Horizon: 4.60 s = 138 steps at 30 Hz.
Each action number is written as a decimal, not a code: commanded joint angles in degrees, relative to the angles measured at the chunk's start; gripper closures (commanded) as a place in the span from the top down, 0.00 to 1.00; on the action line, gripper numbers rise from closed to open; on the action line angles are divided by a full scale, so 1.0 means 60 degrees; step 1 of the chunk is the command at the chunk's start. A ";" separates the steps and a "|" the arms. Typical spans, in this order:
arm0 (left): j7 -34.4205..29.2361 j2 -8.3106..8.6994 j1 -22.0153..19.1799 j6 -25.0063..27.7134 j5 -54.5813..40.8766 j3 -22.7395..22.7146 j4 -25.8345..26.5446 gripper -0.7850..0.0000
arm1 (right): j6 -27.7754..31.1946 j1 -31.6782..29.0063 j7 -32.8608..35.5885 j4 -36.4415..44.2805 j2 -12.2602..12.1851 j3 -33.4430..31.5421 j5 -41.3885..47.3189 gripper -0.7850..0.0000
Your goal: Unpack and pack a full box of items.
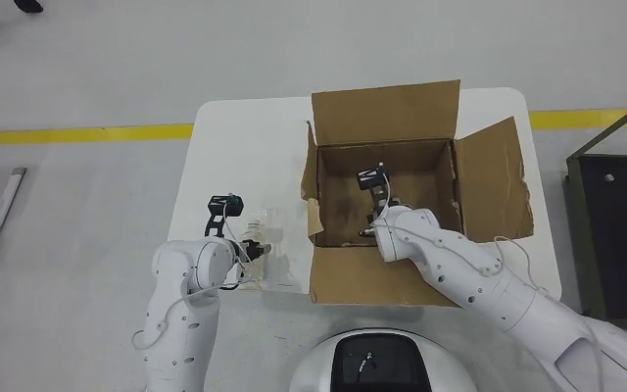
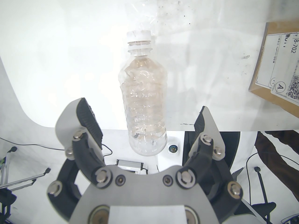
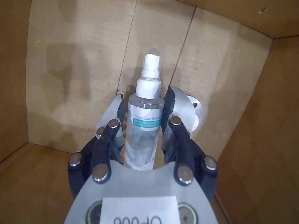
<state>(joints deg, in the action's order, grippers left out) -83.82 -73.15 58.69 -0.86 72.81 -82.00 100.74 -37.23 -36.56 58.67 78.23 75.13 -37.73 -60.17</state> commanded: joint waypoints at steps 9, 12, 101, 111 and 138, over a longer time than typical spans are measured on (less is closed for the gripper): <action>0.0000 0.0000 0.0000 0.0000 0.0000 0.0000 0.0000 1.00 | 0.0318 0.0030 0.0193 -0.0287 0.0203 -0.0171 -0.0217 0.44; 0.0000 0.0000 0.0000 0.0000 0.0000 0.0000 0.0000 1.00 | 0.0383 0.0024 0.0213 -0.0356 0.0262 -0.0222 -0.0291 0.32; 0.0000 0.0000 0.0000 0.0000 0.0000 0.0000 0.0000 1.00 | 0.4545 -0.8358 -0.2566 0.6143 -0.0872 -1.0262 -0.0250 0.00; 0.0000 0.0000 0.0000 0.0000 0.0000 0.0000 0.0000 1.00 | 0.5214 -0.7852 -0.1821 0.5109 -0.0917 -0.9564 -0.0512 0.00; 0.0000 0.0000 0.0000 0.0000 0.0000 0.0000 0.0000 1.00 | 0.5372 -0.7422 -0.1042 0.4558 -0.0989 -0.9049 -0.0954 0.49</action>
<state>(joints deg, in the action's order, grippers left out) -83.82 -73.15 58.69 -0.86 72.81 -82.00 100.74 -5.02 -81.18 52.28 105.32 69.23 -91.85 -65.92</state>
